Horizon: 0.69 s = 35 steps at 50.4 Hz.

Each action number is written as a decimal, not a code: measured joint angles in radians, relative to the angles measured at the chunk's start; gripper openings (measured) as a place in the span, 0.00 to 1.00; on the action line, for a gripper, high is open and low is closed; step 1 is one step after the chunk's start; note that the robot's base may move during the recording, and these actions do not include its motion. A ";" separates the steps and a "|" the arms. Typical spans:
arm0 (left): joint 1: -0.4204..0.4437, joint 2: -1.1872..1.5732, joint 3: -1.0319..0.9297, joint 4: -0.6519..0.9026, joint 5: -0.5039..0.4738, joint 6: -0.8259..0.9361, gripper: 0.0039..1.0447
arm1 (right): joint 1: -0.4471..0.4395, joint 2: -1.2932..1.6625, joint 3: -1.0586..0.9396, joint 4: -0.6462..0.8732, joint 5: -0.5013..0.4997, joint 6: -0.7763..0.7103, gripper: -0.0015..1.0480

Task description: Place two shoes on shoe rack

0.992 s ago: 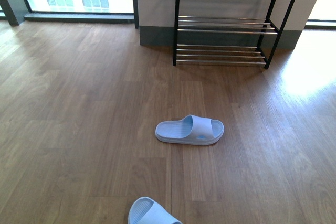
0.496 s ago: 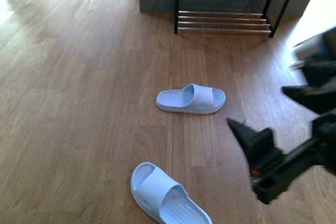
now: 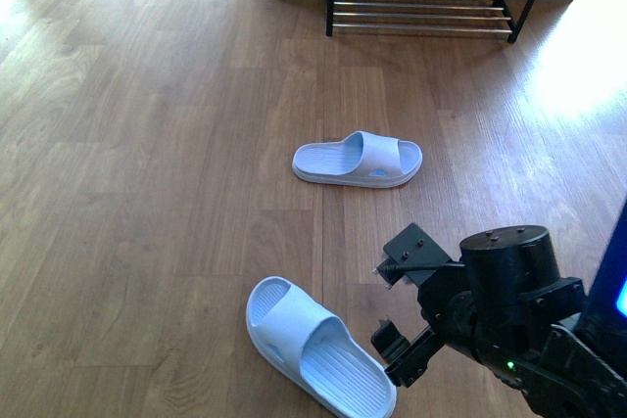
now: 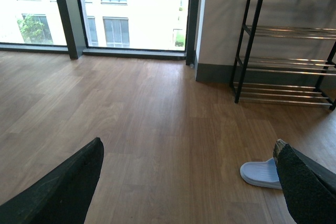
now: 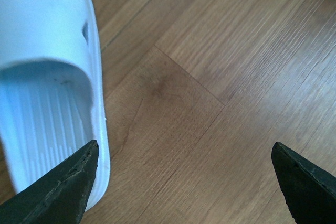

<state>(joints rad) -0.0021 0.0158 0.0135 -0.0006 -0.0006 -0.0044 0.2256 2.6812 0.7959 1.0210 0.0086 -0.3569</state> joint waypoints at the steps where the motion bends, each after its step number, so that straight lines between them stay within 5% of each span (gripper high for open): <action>1: 0.000 0.000 0.000 0.000 0.000 0.000 0.91 | 0.000 0.011 0.011 -0.004 0.005 0.000 0.91; 13: 0.000 0.000 0.000 0.000 0.000 0.000 0.91 | -0.010 0.166 0.167 -0.052 0.020 -0.008 0.91; 27: 0.000 0.000 0.000 0.000 0.000 0.000 0.91 | 0.055 0.241 0.239 -0.140 -0.152 -0.013 0.91; 35: 0.000 0.000 0.000 0.000 0.000 0.000 0.91 | 0.085 0.271 0.290 -0.128 -0.142 0.042 0.91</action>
<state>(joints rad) -0.0021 0.0158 0.0135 -0.0006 -0.0006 -0.0044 0.3111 2.9520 1.0859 0.8932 -0.1329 -0.3149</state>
